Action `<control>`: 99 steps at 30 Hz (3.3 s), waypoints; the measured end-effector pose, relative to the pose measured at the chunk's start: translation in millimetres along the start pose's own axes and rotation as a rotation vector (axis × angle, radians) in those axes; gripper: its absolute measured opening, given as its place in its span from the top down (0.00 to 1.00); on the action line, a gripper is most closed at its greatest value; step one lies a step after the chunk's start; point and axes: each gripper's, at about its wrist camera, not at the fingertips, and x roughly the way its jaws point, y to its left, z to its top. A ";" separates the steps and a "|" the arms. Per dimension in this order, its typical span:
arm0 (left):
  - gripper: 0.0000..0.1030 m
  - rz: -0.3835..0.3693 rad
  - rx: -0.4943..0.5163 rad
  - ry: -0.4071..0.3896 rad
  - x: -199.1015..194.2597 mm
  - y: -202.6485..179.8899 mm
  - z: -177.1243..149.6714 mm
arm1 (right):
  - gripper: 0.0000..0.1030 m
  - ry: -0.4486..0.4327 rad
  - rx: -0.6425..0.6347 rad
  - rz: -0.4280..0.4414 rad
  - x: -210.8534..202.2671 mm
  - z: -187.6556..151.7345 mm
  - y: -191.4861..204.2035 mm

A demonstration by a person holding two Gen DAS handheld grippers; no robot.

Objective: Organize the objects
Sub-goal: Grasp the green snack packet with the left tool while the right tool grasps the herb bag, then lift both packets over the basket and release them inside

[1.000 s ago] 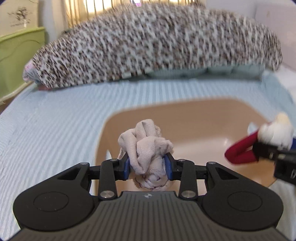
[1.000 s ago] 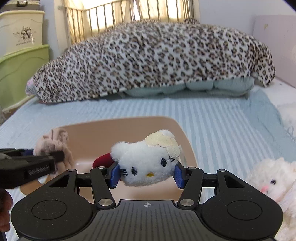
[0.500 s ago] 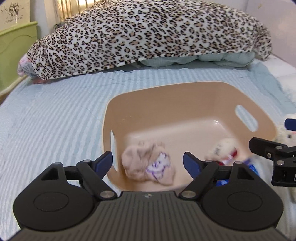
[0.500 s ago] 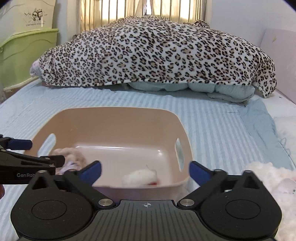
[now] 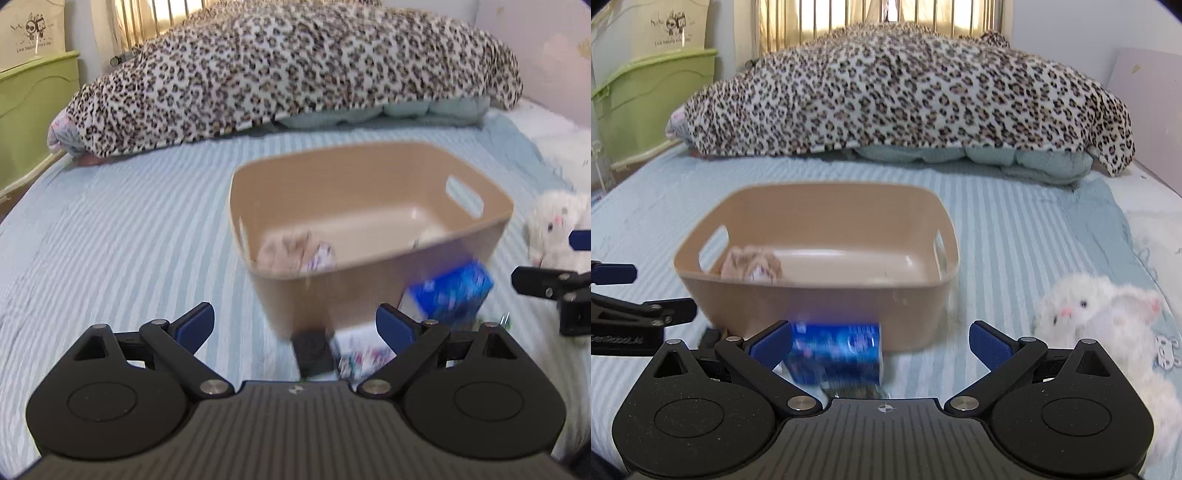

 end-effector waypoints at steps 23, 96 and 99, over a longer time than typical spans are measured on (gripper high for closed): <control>0.08 -0.035 0.090 0.290 72.2 -0.3 -59.4 | 0.00 0.204 -0.046 0.080 63.9 -52.8 -1.5; 0.77 0.027 0.034 -0.115 72.1 -19.4 77.9 | 0.48 -0.190 0.038 0.038 59.2 57.5 3.7; 0.77 0.027 0.050 -0.063 90.9 -17.7 73.4 | 0.48 -0.151 0.034 0.027 77.2 55.7 4.8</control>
